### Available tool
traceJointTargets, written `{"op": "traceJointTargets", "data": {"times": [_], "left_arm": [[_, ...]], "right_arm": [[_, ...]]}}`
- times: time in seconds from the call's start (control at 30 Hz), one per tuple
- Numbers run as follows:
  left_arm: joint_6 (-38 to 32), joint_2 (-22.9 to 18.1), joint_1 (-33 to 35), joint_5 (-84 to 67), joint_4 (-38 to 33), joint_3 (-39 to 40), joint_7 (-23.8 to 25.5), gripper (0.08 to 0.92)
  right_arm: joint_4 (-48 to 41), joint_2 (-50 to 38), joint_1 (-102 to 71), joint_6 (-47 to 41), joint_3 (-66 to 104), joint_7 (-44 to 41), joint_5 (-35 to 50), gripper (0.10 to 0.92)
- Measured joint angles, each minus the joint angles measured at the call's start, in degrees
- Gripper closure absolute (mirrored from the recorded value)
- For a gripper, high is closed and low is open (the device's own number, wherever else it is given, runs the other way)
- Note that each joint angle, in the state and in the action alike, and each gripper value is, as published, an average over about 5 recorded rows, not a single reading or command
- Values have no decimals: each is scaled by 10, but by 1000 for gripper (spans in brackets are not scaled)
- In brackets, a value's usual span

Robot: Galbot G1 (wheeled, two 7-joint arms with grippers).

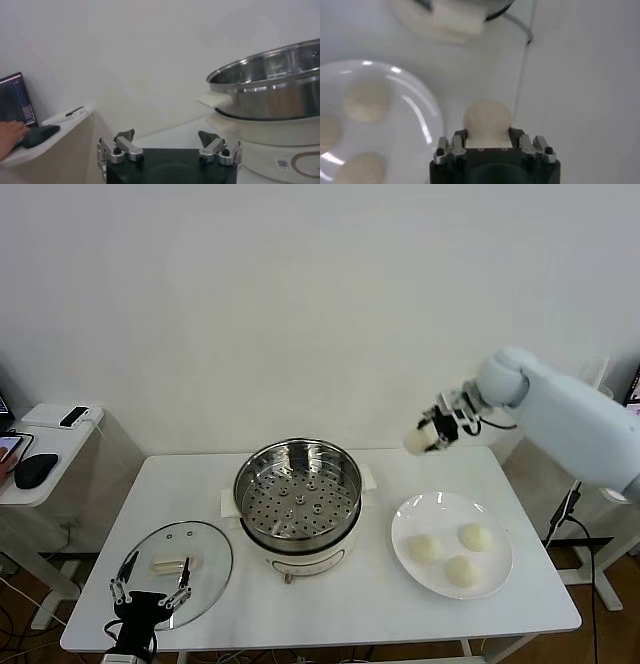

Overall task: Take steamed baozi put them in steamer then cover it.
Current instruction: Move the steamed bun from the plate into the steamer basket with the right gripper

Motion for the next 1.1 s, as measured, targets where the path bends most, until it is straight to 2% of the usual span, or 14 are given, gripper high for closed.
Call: {"op": "traceJointTargets", "data": {"times": [0.27,0.47,1.1], "left_arm": [[2,6,-2,-10,4,-13,1,177],[2,5,1,-14,2,-23,2,177],[-2,-6,13,-23,-1,-46,1,177]], "right_arm": [[-4,84,42,25,-57,25,49,480],[-3,139,53,58,-107,44,54,479],[-96,262,13,232,-168,108,-105,474]]}}
